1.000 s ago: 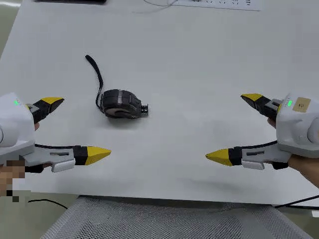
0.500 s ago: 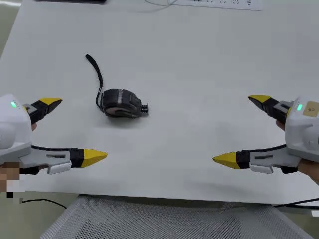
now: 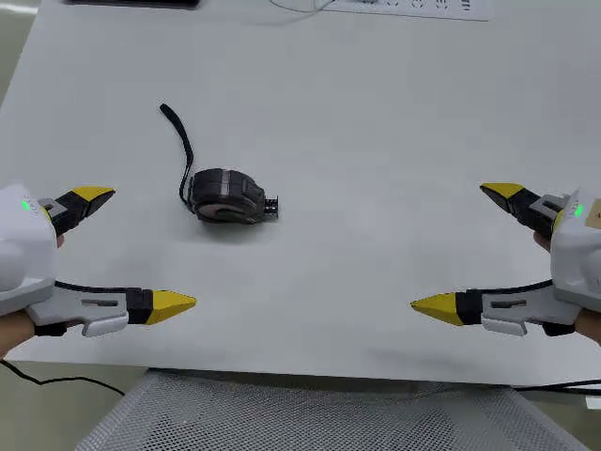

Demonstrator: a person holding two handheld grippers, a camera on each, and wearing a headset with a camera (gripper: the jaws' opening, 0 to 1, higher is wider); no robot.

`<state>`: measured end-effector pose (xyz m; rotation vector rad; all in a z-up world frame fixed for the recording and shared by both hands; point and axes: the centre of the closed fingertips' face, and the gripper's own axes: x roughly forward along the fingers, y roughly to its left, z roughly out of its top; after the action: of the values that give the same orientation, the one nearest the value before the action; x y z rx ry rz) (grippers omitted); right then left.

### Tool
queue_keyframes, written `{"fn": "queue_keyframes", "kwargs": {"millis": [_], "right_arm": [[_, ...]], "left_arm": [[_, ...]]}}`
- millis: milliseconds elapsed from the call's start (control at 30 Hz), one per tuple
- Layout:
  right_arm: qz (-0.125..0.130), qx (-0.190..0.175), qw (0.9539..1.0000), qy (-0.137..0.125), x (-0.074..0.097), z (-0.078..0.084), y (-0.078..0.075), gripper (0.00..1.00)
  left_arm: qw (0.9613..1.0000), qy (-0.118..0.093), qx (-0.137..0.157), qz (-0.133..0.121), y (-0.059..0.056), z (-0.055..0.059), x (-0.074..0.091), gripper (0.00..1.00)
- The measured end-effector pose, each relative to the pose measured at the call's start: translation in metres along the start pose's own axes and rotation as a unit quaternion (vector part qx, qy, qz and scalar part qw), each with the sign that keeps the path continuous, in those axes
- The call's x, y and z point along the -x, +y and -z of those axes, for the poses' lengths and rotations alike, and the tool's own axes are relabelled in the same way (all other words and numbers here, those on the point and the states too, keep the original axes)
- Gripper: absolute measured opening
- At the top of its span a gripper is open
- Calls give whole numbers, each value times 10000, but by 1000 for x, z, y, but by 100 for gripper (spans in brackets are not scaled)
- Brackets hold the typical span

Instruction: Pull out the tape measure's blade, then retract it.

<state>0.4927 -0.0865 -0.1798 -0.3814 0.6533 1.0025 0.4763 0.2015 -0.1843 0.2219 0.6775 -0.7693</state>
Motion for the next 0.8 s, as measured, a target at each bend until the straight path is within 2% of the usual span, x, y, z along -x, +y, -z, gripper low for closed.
{"fn": "queue_keyframes", "kwargs": {"millis": [233,367,533,567,800], "right_arm": [[0,-10,10000,9,0,1,0,98],[-1,-20,10000,11,0,2,1,98],[-9,-33,10000,21,0,3,1,98],[-6,-29,10000,26,0,4,0,98],[-5,-37,10000,21,0,4,0,98]], "left_arm": [[10000,39,-13,5,0,2,0,99],[10000,16,92,4,1,2,1,99],[10000,4,70,7,-1,2,1,99],[9999,10,65,91,-3,2,-1,99],[9999,-16,92,50,-1,2,-1,99]]}}
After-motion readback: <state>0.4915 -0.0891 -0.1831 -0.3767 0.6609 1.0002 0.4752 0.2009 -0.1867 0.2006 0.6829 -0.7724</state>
